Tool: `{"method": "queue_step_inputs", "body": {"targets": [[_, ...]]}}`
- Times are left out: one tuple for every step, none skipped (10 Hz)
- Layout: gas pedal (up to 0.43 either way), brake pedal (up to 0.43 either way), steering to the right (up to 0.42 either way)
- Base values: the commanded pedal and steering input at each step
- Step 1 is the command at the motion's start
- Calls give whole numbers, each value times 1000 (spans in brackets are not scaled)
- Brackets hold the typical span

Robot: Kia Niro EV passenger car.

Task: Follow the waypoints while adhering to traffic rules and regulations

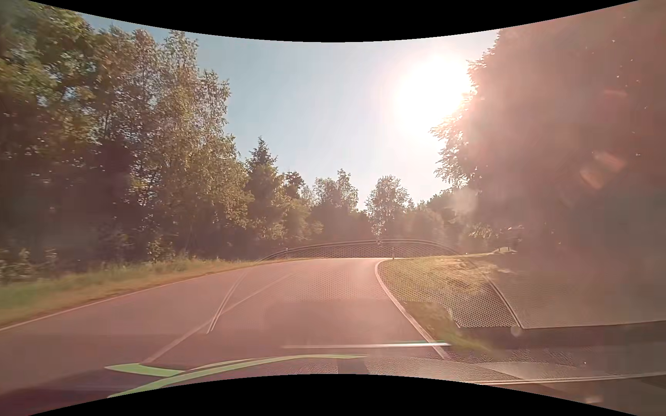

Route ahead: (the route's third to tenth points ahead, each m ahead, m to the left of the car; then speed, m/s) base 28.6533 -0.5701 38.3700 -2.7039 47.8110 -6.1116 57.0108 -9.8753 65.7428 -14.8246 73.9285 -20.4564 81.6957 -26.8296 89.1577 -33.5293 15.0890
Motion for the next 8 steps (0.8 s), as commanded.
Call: {"method": "queue_step_inputs", "body": {"targets": [[0,12,29],[0,30,29],[0,43,29],[0,55,29],[0,61,29],[0,67,29],[0,79,29],[0,91,28]]}}
